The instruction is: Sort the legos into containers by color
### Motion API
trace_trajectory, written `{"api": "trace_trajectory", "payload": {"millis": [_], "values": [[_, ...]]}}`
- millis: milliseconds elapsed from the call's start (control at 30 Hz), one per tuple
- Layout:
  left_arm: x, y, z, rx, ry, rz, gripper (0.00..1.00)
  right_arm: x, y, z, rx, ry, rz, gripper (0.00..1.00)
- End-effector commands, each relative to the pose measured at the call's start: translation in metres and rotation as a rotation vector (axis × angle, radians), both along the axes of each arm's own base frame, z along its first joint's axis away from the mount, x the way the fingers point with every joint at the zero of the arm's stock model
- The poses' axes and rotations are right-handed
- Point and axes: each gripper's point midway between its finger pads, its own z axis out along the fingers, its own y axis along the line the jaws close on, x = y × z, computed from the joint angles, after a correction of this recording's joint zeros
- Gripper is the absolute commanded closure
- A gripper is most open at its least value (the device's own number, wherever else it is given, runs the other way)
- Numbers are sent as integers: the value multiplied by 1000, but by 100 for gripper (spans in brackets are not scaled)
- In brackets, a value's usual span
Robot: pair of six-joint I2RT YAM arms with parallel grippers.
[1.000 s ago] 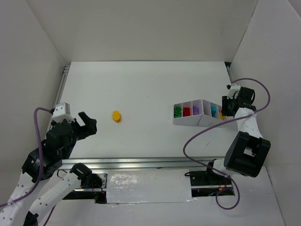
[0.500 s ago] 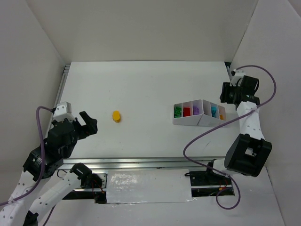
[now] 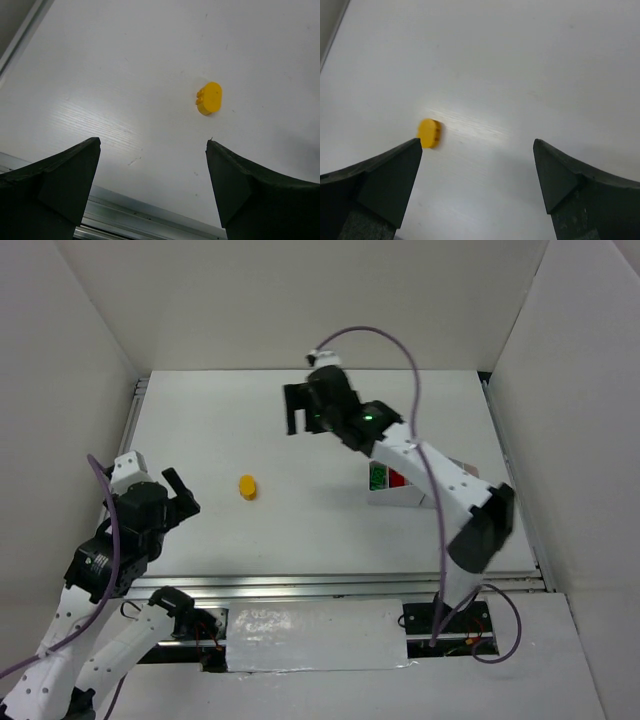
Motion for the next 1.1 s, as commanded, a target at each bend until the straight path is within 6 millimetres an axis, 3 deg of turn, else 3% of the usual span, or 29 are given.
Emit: {"api": "trace_trajectory", "payload": {"millis": [0, 67, 100, 167, 200, 300, 367, 467, 633, 900, 967, 1067], "values": [[0, 14, 18, -24, -63, 77, 0, 0, 60, -48, -77, 128, -150, 0], [1, 15, 18, -26, -72, 84, 0, -8, 106, -66, -43, 177, -63, 0], [0, 17, 20, -33, -84, 90, 1, -16, 139, -86, -42, 195, 3, 0], [-2, 19, 21, -37, -94, 98, 0, -25, 176, -97, 7, 200, 57, 0], [-4, 20, 22, -43, -107, 100, 0, -19, 192, -111, 5, 210, 42, 0], [-4, 19, 23, -48, -116, 92, 1, -19, 210, -147, -35, 274, 7, 0], [-4, 18, 22, -47, -110, 87, 1, -21, 217, -165, -37, 299, 9, 0], [-1, 15, 20, -43, -99, 77, 0, -26, 208, -204, -87, 336, -17, 0], [3, 11, 17, -38, -83, 56, 0, -31, 211, -231, -121, 356, -9, 1], [2, 11, 19, -41, -91, 54, 0, -31, 224, -264, -127, 394, 15, 16], [2, 11, 19, -41, -94, 51, 1, -31, 224, -265, -124, 392, 13, 26], [4, 9, 17, -37, -83, 43, 0, -31, 222, -258, -112, 383, 23, 63]]}}
